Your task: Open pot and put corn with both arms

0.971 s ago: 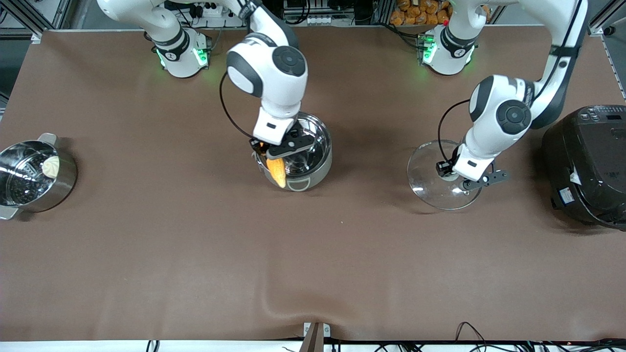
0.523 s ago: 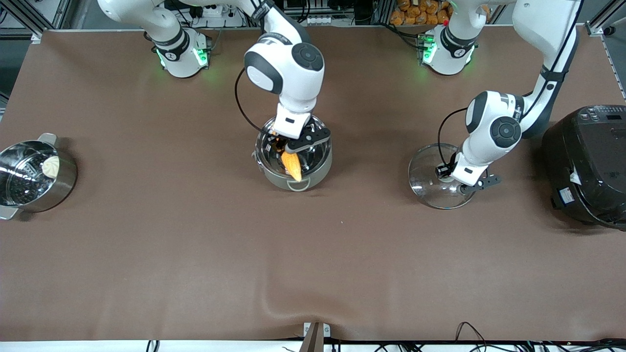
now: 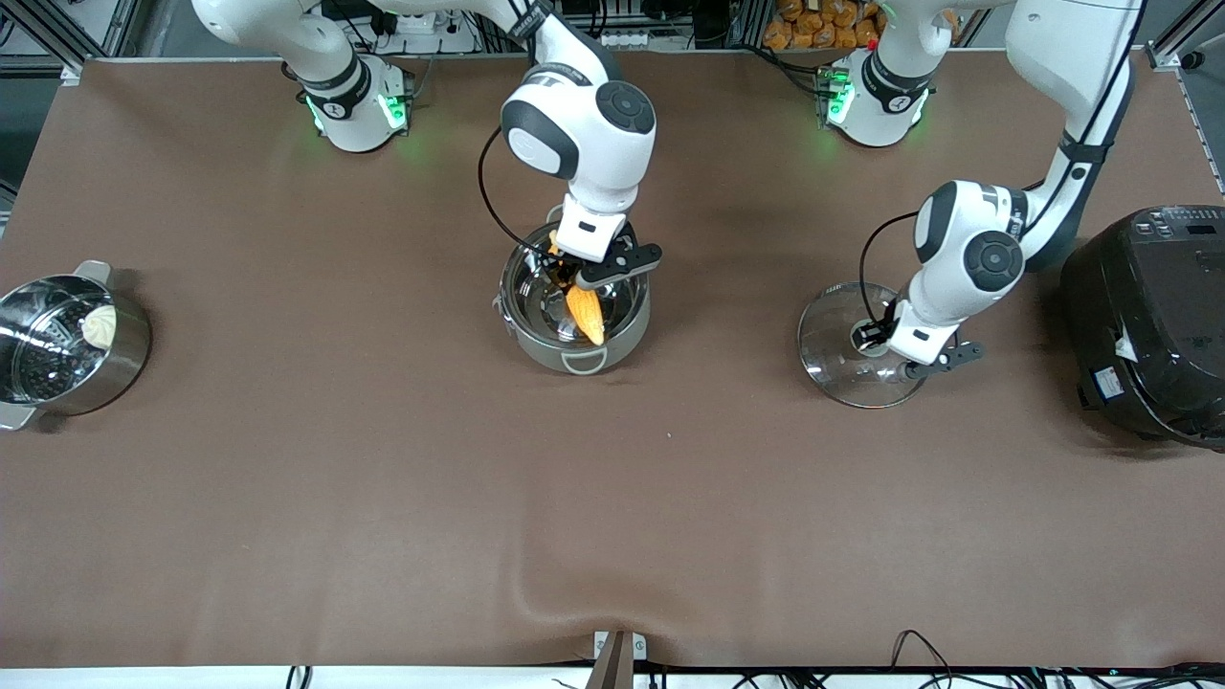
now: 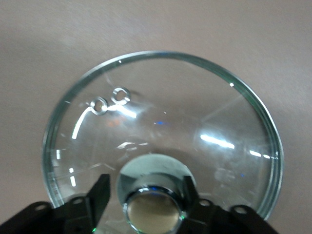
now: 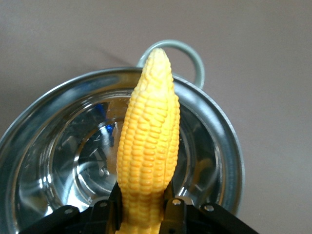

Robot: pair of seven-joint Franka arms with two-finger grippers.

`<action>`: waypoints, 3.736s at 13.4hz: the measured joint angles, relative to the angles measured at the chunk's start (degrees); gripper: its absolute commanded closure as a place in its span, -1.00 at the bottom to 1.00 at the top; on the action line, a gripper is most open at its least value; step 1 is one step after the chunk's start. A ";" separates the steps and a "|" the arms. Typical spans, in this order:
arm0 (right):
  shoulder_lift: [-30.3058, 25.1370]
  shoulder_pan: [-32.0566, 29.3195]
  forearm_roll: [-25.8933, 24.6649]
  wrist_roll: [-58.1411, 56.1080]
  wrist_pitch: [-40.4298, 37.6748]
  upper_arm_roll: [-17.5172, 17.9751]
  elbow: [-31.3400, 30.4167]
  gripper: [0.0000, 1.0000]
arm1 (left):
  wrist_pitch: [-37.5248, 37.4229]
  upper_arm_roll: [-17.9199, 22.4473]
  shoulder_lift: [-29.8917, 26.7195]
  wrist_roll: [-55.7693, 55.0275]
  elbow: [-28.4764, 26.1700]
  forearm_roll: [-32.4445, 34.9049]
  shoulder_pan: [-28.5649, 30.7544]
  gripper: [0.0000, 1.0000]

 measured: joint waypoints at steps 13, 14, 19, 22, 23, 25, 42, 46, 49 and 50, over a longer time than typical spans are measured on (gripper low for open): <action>0.17 0.22 7.79 -14.02 -0.91 -0.62 -0.03 1.00 | -45.72 -0.75 -2.48 0.00 41.84 0.00 -0.18 -1.00; 0.19 0.21 7.79 -14.89 -1.01 -0.62 -0.08 1.00 | -47.62 -0.91 -2.54 0.00 43.89 0.00 -0.47 -1.00; 0.27 0.21 6.44 -17.92 -1.04 -0.70 -0.10 -1.00 | -52.08 -2.25 -3.55 0.20 49.07 0.00 -1.37 -1.00; 0.26 0.23 3.76 -19.18 -1.02 -0.69 0.09 -1.00 | -52.13 -2.20 -5.30 3.61 49.37 0.00 -1.13 -1.00; 0.24 0.24 3.55 -19.23 -1.01 -0.68 0.24 -1.00 | -52.16 -2.13 -6.01 4.84 49.39 0.00 -1.00 -1.00; 0.13 0.24 3.44 -19.31 -1.01 -0.67 0.53 -1.00 | -52.23 -1.97 -7.51 5.69 49.40 0.00 -0.91 -1.00; -9.68 -29.73 9.56 -27.86 -12.19 -2.01 1.96 -1.00 | -52.25 0.06 -13.76 19.18 42.25 0.00 -1.19 -1.00; -15.79 -36.80 10.25 -31.26 -17.57 -2.01 2.39 -1.00 | -53.18 0.46 -14.22 19.87 42.01 -1.61 -1.21 -1.00; -19.95 -41.81 13.07 -31.70 -18.54 -2.00 2.37 -1.00 | -53.17 0.80 -15.20 19.92 41.02 -1.71 -1.12 -1.00; -21.07 -43.39 14.73 -31.79 -19.30 -1.97 2.36 -1.00 | -53.08 0.87 -15.42 19.92 40.75 -1.71 -1.09 -1.00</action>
